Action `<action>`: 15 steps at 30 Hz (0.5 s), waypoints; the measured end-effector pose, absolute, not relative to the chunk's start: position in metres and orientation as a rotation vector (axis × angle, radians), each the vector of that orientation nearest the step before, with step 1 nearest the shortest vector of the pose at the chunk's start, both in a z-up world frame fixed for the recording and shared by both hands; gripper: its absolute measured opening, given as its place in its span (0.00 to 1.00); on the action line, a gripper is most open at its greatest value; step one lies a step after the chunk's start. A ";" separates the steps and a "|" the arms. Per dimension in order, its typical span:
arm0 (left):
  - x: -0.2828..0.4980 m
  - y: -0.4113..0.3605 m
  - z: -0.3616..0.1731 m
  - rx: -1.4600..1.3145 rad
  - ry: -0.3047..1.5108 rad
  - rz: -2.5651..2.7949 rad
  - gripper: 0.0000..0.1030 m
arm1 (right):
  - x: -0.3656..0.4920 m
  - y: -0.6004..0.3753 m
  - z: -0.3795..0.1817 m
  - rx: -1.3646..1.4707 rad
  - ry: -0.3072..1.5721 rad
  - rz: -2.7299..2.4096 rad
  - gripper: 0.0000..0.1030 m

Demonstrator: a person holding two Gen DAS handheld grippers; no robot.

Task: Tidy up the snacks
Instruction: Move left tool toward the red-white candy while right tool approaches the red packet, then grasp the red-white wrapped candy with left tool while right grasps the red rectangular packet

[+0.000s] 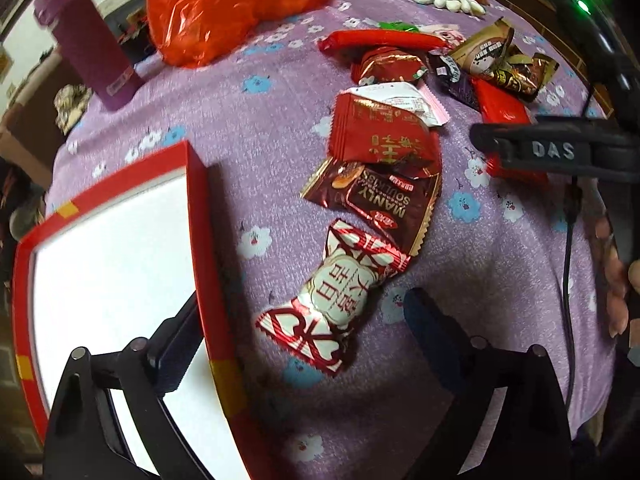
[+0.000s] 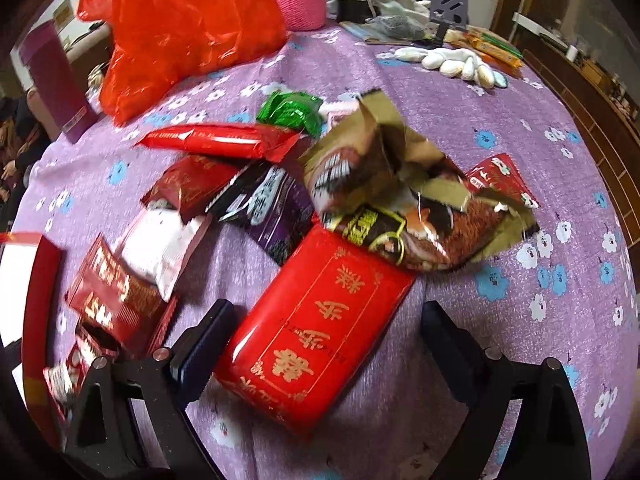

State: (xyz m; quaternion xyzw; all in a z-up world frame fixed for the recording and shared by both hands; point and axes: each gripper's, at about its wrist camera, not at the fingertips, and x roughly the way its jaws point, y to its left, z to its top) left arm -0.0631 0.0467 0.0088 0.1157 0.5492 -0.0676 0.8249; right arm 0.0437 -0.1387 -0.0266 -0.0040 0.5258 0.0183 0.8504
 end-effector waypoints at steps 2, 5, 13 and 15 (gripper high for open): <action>-0.065 0.048 0.009 0.220 1.173 -0.132 0.93 | 0.041 -0.141 -0.026 -0.012 1.121 0.054 0.90; -0.071 0.046 0.009 0.199 1.160 -0.102 0.93 | 0.034 -0.143 -0.026 -0.029 1.132 0.079 0.89; -0.080 0.047 0.013 0.158 1.140 -0.107 0.89 | 0.017 -0.161 -0.022 -0.006 1.157 0.133 0.86; -0.083 0.047 0.015 0.140 1.142 -0.124 0.89 | 0.015 -0.170 -0.021 0.007 1.167 0.127 0.86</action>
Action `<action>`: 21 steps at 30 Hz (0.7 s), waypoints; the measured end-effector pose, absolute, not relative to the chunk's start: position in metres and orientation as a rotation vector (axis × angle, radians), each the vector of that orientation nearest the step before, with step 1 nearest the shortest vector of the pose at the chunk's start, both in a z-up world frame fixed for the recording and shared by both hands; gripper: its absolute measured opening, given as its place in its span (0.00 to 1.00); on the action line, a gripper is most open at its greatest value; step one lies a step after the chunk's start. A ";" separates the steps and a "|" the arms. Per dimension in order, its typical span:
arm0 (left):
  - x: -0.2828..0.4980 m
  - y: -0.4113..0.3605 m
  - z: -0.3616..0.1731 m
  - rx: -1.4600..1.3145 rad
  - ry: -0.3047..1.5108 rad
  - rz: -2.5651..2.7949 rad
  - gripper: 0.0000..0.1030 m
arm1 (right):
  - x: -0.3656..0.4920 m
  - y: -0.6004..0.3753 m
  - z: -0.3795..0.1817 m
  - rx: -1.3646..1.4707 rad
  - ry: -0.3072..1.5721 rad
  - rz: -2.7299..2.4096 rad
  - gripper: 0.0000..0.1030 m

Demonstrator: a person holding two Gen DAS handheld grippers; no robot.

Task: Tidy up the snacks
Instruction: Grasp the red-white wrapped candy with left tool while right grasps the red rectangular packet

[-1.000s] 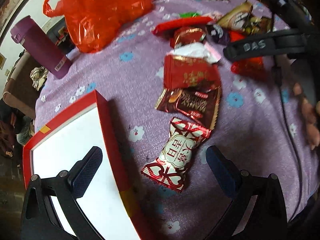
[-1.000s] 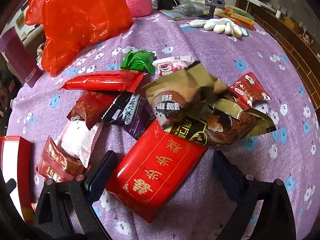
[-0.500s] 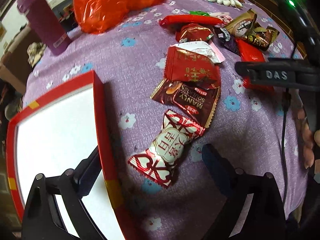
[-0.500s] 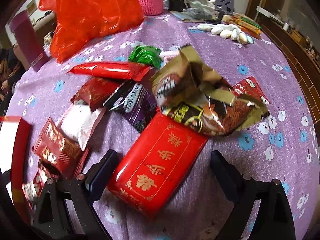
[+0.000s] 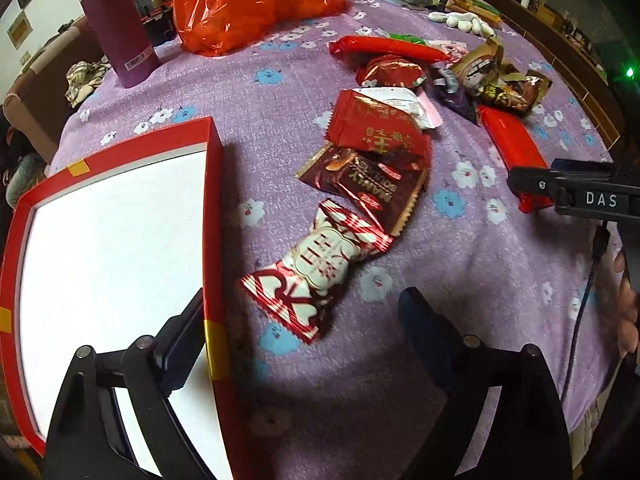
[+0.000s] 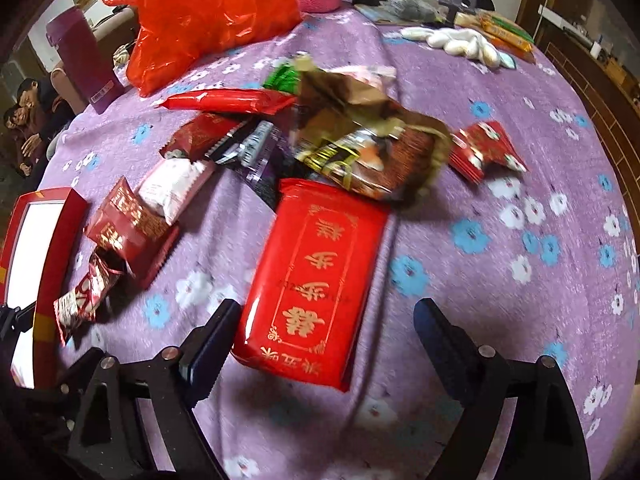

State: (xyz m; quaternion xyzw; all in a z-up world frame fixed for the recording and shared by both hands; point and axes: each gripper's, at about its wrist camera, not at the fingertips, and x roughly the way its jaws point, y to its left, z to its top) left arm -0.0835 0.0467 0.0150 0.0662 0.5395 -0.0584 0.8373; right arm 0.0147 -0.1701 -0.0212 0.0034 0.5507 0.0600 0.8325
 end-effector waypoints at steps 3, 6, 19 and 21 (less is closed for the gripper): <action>-0.091 0.040 0.016 0.142 1.141 -0.155 0.89 | 0.010 -0.178 -0.022 -0.005 1.173 0.101 0.87; -0.100 0.032 0.017 0.152 1.138 -0.168 0.89 | 0.009 -0.181 -0.021 0.003 1.172 0.088 0.87; -0.076 0.042 0.034 0.185 1.108 -0.139 0.89 | 0.015 -0.172 -0.018 0.004 1.148 0.091 0.88; -0.069 0.037 0.025 0.229 1.128 -0.132 0.89 | 0.015 -0.174 -0.018 0.007 1.146 0.096 0.88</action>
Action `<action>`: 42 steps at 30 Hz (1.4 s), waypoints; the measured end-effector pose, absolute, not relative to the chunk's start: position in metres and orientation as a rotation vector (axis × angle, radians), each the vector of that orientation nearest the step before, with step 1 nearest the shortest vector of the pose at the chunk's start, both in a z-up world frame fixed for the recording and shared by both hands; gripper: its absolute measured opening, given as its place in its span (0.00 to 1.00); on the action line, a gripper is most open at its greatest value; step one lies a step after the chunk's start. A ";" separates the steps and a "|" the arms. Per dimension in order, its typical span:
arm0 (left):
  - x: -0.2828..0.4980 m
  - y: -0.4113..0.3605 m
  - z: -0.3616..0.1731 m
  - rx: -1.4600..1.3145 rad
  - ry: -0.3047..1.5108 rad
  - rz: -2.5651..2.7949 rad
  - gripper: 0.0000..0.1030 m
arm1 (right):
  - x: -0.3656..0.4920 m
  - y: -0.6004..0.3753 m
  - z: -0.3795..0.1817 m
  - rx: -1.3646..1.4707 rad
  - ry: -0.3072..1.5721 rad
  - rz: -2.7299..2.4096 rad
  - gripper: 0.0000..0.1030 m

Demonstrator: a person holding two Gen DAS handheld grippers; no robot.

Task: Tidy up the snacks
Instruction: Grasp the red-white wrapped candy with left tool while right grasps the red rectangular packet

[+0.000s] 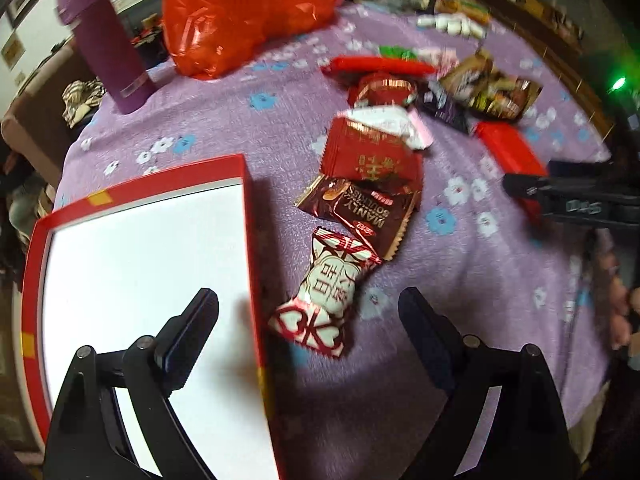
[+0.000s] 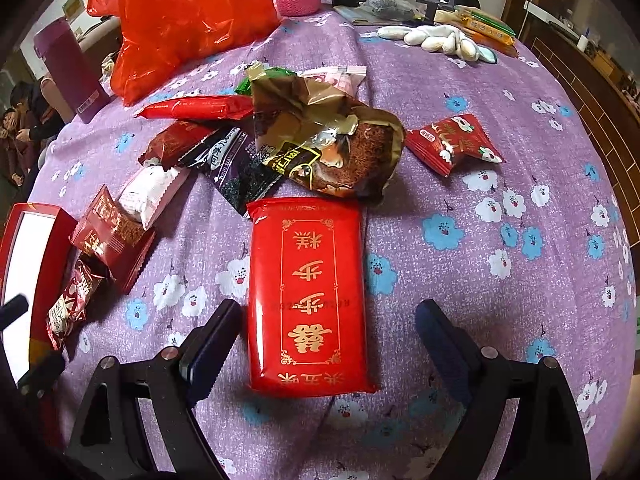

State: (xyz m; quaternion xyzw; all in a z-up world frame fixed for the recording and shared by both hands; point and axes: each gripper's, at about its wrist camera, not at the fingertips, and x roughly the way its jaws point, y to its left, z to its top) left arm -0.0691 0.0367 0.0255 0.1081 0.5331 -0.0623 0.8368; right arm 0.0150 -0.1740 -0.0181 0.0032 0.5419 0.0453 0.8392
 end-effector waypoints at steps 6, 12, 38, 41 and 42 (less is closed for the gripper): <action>-0.066 0.019 0.021 0.294 1.105 -0.188 0.87 | 0.015 -0.178 -0.019 -0.015 1.142 0.091 0.87; -0.064 0.032 0.028 0.264 1.108 -0.197 0.71 | 0.018 -0.173 -0.020 -0.029 1.122 0.074 0.87; -0.057 0.040 0.014 0.253 1.102 -0.245 0.74 | 0.021 -0.171 -0.023 -0.024 1.100 0.088 0.93; -0.057 0.045 0.008 0.191 1.083 -0.277 0.73 | 0.021 -0.172 -0.023 -0.023 1.093 0.084 0.92; -0.058 0.045 0.009 0.197 1.067 -0.278 0.72 | 0.020 -0.172 -0.023 -0.027 1.090 0.083 0.92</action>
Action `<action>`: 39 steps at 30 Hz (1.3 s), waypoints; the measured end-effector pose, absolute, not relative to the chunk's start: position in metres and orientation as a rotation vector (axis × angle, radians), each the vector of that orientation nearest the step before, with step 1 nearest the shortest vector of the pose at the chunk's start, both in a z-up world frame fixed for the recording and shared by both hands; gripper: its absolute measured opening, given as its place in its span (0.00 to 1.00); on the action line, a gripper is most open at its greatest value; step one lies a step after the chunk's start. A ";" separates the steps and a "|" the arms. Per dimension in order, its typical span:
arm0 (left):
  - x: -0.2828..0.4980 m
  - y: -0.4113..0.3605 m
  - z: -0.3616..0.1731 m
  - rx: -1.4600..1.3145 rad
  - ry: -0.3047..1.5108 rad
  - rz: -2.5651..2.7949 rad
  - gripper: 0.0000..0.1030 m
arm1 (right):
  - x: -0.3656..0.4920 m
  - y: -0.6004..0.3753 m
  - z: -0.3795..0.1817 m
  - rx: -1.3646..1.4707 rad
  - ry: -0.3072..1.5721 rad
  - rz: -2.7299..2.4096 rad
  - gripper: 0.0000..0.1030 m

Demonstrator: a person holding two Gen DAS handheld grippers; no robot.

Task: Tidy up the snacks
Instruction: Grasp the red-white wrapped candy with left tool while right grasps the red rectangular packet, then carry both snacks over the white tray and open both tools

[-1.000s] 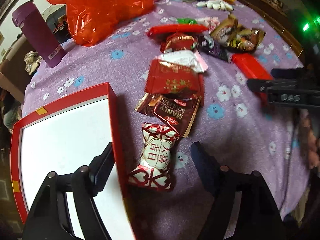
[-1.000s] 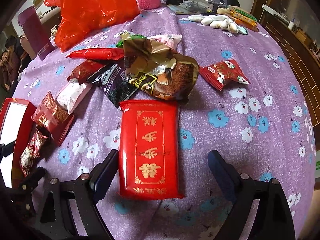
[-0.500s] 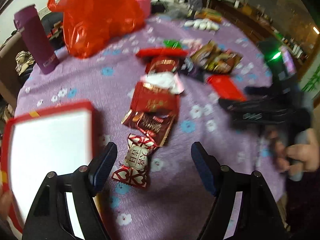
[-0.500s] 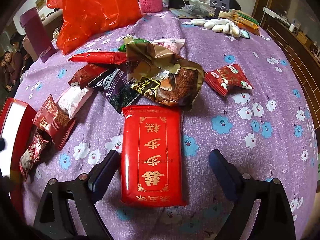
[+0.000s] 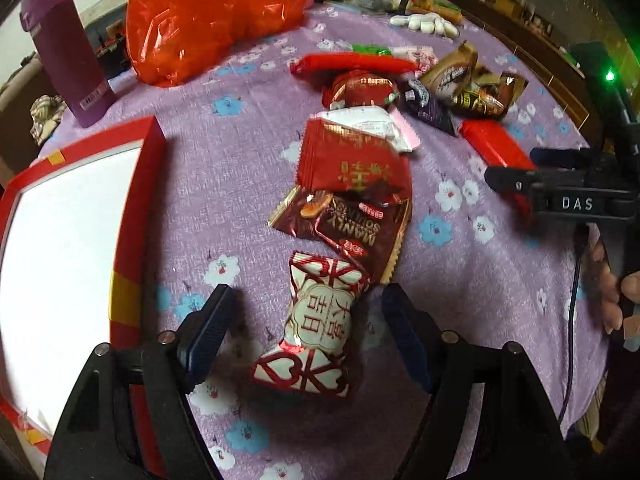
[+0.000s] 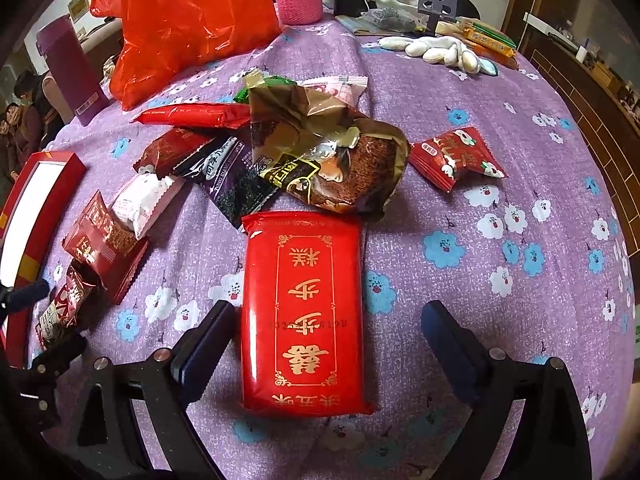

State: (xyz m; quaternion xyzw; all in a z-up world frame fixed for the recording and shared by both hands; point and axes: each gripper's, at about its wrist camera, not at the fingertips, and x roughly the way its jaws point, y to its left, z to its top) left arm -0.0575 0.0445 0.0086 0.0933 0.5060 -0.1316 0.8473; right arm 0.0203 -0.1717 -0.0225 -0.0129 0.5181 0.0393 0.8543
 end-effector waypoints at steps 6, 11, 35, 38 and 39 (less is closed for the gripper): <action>-0.064 0.033 0.014 0.212 1.030 -0.326 0.37 | 0.014 -0.169 -0.018 -0.034 1.054 0.093 0.72; -0.074 0.032 0.014 0.177 1.028 -0.355 0.35 | 0.009 -0.167 -0.015 -0.038 1.041 0.120 0.47; -0.143 0.093 0.075 0.033 0.824 -0.214 0.35 | -0.032 -0.117 0.020 0.162 1.054 0.585 0.46; -0.144 0.121 0.079 0.009 0.806 -0.155 0.35 | -0.033 -0.082 0.029 0.141 1.033 0.643 0.46; -0.143 0.129 0.079 -0.001 0.804 -0.132 0.35 | -0.033 -0.068 0.032 0.137 1.028 0.670 0.46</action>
